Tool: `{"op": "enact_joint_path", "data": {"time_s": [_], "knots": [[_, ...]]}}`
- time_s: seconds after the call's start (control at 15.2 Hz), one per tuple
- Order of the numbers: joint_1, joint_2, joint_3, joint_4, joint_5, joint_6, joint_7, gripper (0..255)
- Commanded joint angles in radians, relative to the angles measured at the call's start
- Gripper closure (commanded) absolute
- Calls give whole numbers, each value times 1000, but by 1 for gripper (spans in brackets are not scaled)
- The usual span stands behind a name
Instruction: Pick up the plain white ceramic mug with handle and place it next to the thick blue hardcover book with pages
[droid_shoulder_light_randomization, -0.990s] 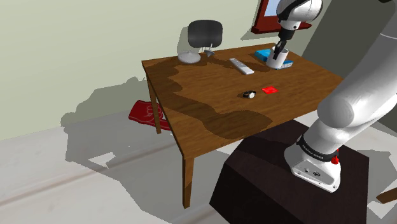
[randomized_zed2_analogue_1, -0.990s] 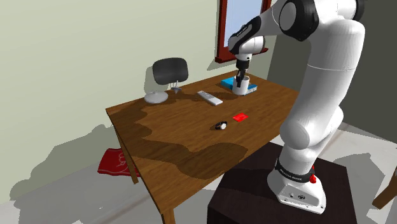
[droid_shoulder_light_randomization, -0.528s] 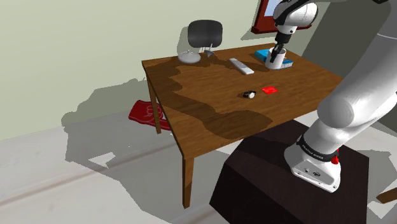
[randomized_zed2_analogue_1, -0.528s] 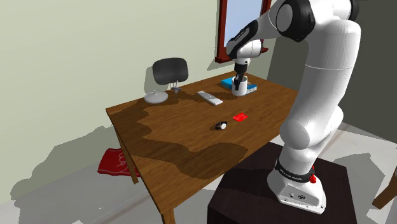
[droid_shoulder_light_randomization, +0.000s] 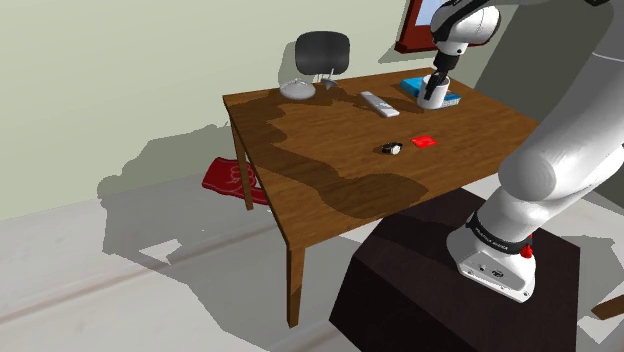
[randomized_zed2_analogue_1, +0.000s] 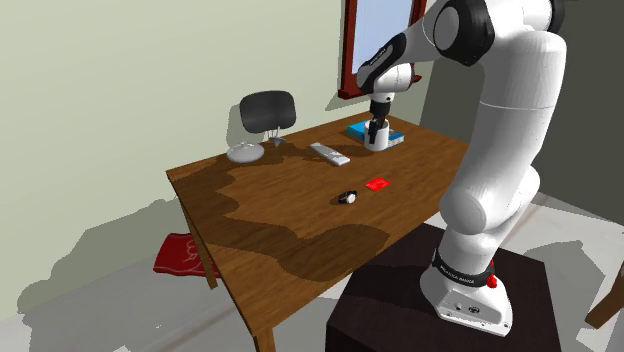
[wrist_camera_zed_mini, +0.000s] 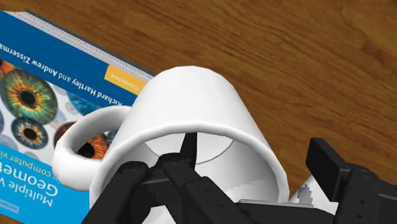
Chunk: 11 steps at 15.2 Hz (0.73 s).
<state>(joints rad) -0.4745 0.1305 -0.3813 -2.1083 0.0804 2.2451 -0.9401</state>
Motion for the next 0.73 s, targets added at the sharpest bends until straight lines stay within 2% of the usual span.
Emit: {"op": "enact_joint_path", "data": {"time_s": [0.0, 0.13, 0.4, 0.66], "knots": [[-1, 0, -1, -1, 0, 1, -1, 0], [-1, 4, -1, 4, 1, -1, -1, 0], [4, -61, -6, 62, -33, -118, 23, 0], [4, -61, -5, 62, -33, -118, 23, 0]]}}
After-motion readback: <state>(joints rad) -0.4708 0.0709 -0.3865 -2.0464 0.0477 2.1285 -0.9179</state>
